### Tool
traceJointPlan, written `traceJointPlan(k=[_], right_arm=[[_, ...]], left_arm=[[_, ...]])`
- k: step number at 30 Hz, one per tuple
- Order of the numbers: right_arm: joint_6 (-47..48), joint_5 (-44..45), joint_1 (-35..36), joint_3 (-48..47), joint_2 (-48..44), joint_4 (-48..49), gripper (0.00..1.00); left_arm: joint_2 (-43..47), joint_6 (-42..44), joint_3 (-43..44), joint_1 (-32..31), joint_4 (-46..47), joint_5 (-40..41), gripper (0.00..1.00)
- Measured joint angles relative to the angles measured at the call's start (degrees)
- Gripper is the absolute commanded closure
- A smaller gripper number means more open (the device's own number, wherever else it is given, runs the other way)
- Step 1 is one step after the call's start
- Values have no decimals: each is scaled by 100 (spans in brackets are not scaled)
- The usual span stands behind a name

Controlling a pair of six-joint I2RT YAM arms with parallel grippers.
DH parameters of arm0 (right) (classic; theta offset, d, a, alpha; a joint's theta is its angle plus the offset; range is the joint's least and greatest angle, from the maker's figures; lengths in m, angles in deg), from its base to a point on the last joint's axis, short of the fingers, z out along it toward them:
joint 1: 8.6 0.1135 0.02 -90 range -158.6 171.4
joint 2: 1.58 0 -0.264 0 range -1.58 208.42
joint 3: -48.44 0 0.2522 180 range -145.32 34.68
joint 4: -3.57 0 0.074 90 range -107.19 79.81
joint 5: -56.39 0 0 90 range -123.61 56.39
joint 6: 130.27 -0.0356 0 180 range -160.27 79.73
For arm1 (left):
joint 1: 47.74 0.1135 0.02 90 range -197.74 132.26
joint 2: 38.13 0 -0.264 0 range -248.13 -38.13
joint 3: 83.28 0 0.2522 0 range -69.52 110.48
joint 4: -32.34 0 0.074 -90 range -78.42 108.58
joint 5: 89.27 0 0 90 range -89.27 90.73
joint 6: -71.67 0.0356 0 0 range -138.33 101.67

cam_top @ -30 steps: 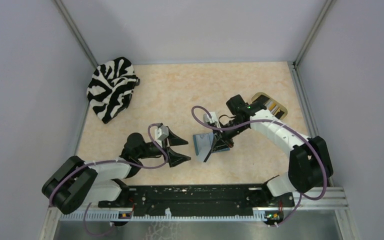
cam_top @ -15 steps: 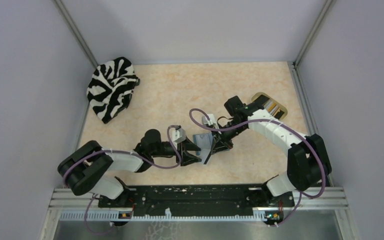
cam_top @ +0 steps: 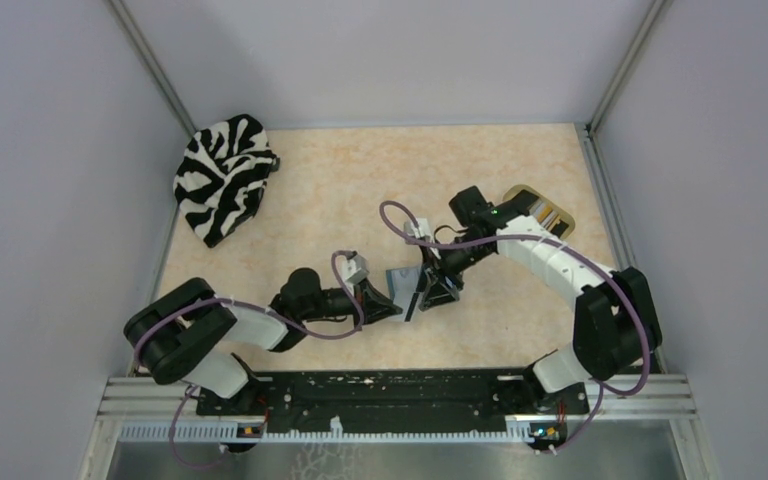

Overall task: Put the credit cards into the card holder
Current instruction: Pick up the credit card from the storage box.

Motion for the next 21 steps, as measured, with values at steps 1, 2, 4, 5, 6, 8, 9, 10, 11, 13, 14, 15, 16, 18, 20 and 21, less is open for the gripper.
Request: traceJointPlan(k=[1, 2, 4, 5, 6, 8, 9, 10, 11, 13, 14, 15, 16, 18, 20, 21], right_arm=[[-94, -70, -42, -24, 0, 42, 42], [-192, -157, -98, -31, -2, 116, 41], [-468, -326, -256, -24, -20, 295, 40], [-662, -420, -361, -15, -37, 433, 40], [-876, -516, -452, 20, -66, 616, 40], [-1292, -680, -566, 131, -144, 986, 40], [-1486, -739, -608, 184, -173, 1158, 40], [-1757, -850, -616, 258, -186, 1399, 40], [-1939, -925, -614, 319, -186, 1572, 40], [-2332, -1169, -614, 468, -186, 1941, 41], [-2494, -1311, -614, 520, -186, 2068, 41], [-2594, -1419, -614, 553, -186, 2153, 42], [-2684, -1515, -614, 560, -186, 2245, 43], [-2879, -1659, -614, 586, -201, 2470, 48], [-3128, -1744, -614, 662, -234, 2771, 57], [-3257, -1777, -614, 737, -260, 2942, 60]], left_arm=[[15, -170, -164, -2, 238, 101, 100], [15, -374, -321, -2, 503, 208, 100], [2, -839, -544, -2, 1012, 396, 100], [-44, -1067, -603, 0, 1368, 487, 100], [-96, -1274, -610, 0, 1580, 551, 100], [-286, -1685, -608, 0, 2015, 671, 100], [-382, -1805, -601, -2, 2111, 702, 100], [-444, -1917, -588, -2, 2138, 717, 100], [-503, -2031, -560, -4, 2144, 721, 100], [-555, -2177, -498, -20, 2155, 748, 100], [-557, -2218, -470, -24, 2164, 765, 100], [-557, -2264, -444, -24, 2179, 789, 100], [-557, -2299, -422, -24, 2179, 815, 100], [-557, -2350, -389, -24, 2179, 848, 100], [-560, -2428, -363, -24, 2179, 868, 100], [-566, -2452, -348, -24, 2181, 870, 100]])
